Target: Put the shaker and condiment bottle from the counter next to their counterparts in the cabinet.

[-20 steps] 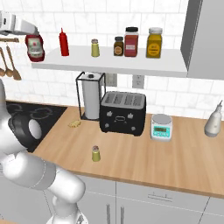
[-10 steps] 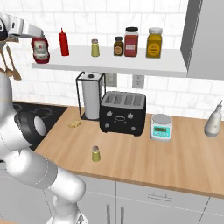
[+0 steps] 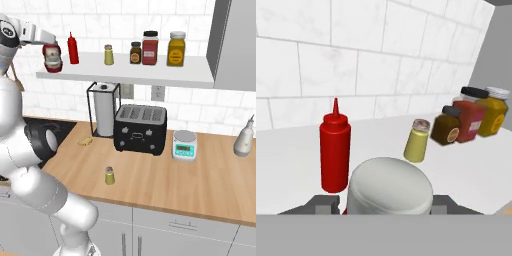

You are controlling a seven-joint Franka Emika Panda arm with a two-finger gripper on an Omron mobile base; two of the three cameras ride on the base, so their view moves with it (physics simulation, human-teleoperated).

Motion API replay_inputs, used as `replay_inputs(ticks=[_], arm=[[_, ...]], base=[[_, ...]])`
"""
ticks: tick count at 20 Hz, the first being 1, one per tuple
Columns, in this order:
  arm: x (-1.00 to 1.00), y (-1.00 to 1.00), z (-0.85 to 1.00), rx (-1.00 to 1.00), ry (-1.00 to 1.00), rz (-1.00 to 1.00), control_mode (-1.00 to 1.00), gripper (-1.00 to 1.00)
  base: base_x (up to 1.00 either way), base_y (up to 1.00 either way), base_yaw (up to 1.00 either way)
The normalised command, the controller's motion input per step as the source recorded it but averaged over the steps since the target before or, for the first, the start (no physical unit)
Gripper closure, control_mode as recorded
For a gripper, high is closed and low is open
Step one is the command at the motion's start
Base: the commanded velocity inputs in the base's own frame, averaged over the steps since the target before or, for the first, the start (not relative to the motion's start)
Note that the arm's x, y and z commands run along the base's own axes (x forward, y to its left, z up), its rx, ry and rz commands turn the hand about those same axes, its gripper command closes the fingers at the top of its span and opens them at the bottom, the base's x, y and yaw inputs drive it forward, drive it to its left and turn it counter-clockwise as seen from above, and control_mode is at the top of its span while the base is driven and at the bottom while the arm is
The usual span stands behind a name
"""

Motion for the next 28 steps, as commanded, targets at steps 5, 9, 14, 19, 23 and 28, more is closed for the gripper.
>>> replay_inputs(ticks=[5,9,14,19,23,28], arm=[[0.3,0.0,0.0,0.0,-0.03,0.0,-1.0,1.0],[0.33,0.0,0.0,0.0,0.0,0.0,-1.0,1.0],[0.31,0.01,0.0,0.0,0.0,0.0,-1.0,1.0],[0.25,0.1,0.0,0.0,0.0,0.0,-1.0,1.0],[0.21,0.27,0.0,0.0,0.0,0.0,-1.0,1.0],[0.27,0.13,0.0,0.0,0.0,0.0,-1.0,1.0]], base=[[0.0,0.0,0.0],[0.0,0.0,0.0],[0.0,0.0,0.0],[0.0,0.0,0.0],[0.0,0.0,0.0],[0.0,0.0,0.0]])
